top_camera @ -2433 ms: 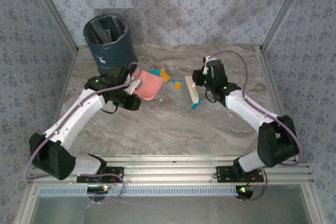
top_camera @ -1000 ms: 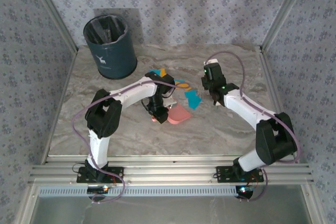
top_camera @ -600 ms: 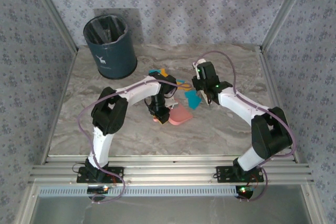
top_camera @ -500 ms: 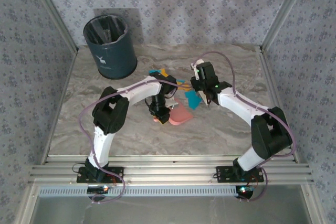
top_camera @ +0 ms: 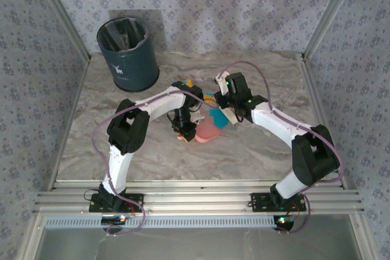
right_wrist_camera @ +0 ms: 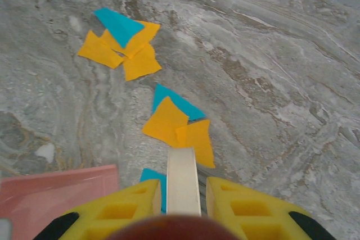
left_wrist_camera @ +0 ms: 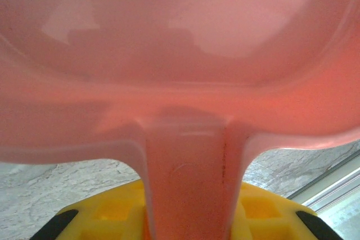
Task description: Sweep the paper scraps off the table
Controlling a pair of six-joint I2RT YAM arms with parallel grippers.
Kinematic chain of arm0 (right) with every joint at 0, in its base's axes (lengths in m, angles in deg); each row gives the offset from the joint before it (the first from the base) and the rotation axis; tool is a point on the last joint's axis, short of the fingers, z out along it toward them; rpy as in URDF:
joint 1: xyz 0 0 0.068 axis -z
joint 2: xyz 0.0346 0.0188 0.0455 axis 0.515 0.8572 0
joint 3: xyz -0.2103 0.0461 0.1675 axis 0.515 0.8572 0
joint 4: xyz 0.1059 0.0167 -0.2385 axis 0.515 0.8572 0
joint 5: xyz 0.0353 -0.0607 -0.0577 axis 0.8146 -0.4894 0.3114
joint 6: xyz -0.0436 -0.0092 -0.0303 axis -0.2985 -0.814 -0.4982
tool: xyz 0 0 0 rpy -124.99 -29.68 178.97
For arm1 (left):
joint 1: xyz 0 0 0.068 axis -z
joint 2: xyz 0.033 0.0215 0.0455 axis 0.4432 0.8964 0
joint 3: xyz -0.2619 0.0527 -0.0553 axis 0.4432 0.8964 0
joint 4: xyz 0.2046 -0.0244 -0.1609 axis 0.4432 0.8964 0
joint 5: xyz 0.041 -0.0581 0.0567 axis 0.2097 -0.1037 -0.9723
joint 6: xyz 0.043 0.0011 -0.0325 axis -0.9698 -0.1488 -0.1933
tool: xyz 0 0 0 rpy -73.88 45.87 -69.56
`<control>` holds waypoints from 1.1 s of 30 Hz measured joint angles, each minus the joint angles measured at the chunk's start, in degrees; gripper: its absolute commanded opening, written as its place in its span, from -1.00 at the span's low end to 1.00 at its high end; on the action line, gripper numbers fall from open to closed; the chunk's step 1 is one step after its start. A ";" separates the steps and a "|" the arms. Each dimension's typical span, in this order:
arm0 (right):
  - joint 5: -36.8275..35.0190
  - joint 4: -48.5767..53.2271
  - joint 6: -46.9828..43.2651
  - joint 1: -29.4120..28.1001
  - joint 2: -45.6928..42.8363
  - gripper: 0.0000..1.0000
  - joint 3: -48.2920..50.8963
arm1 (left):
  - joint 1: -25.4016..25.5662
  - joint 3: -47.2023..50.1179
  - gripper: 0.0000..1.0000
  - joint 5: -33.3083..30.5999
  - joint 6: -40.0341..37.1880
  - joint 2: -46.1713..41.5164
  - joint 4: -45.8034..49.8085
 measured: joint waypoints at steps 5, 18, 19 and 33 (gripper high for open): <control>2.75 0.26 0.24 -0.55 -1.14 -1.00 0.00 | -0.04 -0.13 -1.00 0.00 0.26 0.52 -0.02; 6.54 2.49 1.14 -1.66 -3.39 -1.00 0.31 | -0.04 -0.94 -1.00 -0.07 0.70 1.07 -0.28; 6.71 2.69 1.16 -1.70 -3.65 -1.00 0.42 | -0.04 -0.94 -1.00 -0.09 0.72 1.07 -0.31; 8.20 6.47 1.14 -2.03 -9.90 -1.00 1.66 | -1.66 0.52 -1.00 -2.16 3.76 0.94 -4.85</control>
